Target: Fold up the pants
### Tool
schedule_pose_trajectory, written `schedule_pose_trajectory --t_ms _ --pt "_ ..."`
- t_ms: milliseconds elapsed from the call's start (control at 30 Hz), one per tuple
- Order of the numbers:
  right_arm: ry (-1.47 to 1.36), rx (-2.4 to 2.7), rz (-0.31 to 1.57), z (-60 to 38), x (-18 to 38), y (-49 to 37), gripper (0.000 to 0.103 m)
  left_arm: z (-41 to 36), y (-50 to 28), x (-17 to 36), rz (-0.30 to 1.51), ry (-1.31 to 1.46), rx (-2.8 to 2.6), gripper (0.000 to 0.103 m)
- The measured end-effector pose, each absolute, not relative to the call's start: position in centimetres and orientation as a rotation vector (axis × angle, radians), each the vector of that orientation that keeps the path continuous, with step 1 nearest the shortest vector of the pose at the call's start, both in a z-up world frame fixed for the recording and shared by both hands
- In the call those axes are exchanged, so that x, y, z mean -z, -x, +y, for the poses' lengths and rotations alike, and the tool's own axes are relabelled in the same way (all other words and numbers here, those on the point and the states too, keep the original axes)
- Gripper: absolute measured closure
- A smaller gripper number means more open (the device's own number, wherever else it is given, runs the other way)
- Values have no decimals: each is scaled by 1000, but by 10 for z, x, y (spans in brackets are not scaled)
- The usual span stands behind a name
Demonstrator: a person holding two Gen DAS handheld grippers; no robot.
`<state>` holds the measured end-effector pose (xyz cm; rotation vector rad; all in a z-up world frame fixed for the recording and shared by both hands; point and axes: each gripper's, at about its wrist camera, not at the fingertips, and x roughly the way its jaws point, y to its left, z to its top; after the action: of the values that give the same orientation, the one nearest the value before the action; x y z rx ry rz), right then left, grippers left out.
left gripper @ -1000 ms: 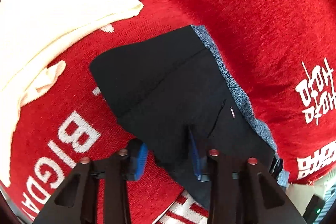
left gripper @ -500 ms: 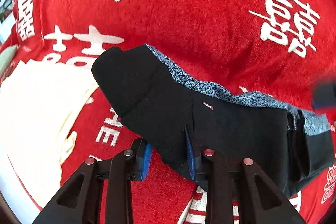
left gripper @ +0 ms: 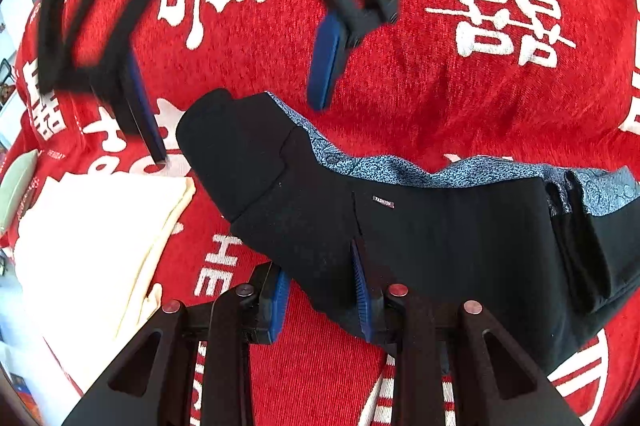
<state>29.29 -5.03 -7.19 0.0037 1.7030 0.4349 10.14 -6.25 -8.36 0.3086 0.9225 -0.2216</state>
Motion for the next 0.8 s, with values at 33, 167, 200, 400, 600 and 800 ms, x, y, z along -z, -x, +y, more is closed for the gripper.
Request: schedule_pose_trajectory --t_ms 33,167,200,400,600,800 --pt "41 -422 1736 -43 82 -295 13 -63 -101 84 919 -313 221 73" --pt "87 -384 1864 -44 113 -296 14 -67 -97 82 900 -343 220 73" --pt "64 -383 1902 -48 122 -294 18 -68 -96 82 899 -350 222 73" --pt "-74 -439 1825 -79 105 -289 85 -82 -83 69 854 -391 259 73" --pt "-295 -478 1638 -141 66 -258 86 -104 -67 37 821 -342 344 73" --pt "-539 -489 1426 -233 20 -198 86 -143 -43 4 797 -275 502 73"
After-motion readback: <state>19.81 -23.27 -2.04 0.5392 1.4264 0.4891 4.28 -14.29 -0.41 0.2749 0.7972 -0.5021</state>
